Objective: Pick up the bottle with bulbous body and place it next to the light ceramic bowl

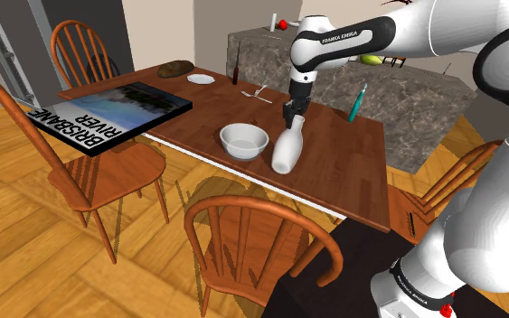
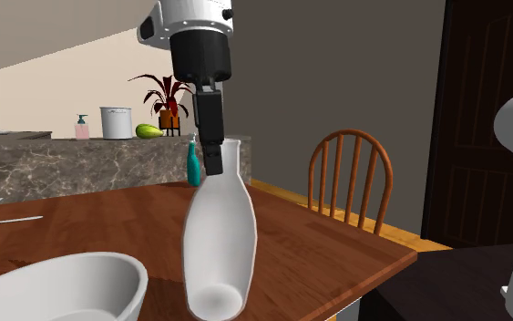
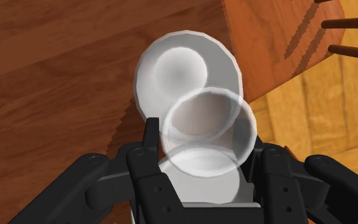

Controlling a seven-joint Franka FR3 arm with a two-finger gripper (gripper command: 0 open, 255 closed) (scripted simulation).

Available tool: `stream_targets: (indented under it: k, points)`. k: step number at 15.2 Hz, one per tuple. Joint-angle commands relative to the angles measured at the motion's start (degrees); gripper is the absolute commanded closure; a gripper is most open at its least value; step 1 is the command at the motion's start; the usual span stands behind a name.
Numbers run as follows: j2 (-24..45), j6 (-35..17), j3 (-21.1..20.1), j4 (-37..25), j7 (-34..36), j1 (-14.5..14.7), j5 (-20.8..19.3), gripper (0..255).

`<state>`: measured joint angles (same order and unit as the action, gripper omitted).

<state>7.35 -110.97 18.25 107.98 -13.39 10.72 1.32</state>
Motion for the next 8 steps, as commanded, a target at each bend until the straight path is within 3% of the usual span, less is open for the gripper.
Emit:
stream_targets:
  k: [1, 4, 5, 8]
  points:
    - [0.0, -0.05, 0.01, 0.02, -0.02, -0.01, 0.0, 255]
    - [0.0, -0.05, 0.01, 0.02, -0.02, -0.01, 0.0, 255]
    - [-0.01, -0.06, 0.01, 0.03, -0.02, -0.01, 0.0, 0]
    - [-0.02, -0.07, 0.0, 0.05, -0.01, 0.0, 0.0, 0]
